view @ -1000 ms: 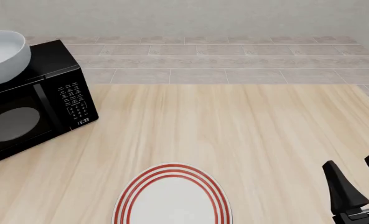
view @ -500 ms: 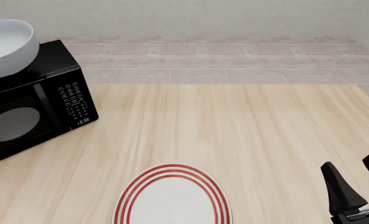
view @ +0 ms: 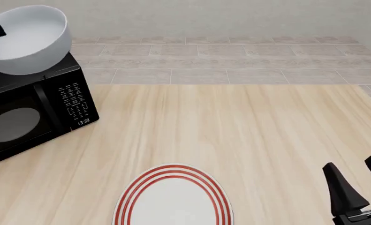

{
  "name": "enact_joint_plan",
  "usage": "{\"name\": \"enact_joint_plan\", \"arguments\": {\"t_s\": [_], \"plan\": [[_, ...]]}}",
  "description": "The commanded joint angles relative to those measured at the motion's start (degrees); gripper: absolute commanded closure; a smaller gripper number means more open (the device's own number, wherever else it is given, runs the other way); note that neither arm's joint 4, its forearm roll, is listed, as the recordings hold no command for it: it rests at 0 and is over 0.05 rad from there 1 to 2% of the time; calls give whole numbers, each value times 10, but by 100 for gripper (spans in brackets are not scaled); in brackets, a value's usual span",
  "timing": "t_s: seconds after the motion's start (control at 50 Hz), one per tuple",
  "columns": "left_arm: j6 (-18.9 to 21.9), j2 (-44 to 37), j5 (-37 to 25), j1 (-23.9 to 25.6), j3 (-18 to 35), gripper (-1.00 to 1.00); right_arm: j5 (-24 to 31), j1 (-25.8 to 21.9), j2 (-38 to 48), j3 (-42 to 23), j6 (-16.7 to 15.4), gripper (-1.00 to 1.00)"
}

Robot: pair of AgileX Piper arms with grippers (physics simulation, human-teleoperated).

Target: Pick up the white bowl and put it on the plate.

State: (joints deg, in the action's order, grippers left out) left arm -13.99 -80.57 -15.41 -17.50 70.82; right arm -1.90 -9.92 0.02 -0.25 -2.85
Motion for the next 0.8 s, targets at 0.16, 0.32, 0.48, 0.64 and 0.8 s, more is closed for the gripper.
{"name": "enact_joint_plan", "arguments": {"t_s": [0.16,0.32,0.48,0.64,0.8], "plan": [[40,125,34,133,-132,100,30,2,1,-32,-1,-100],[69,166,49,182,-194,100,5,-1,0,-11,2,-100],[69,200,58,243,-249,100,-9,-3,0,1,4,-100],[74,217,74,295,-300,100,-9,1,0,2,4,-100],[94,183,108,342,-336,100,-11,2,0,1,4,-100]]}}
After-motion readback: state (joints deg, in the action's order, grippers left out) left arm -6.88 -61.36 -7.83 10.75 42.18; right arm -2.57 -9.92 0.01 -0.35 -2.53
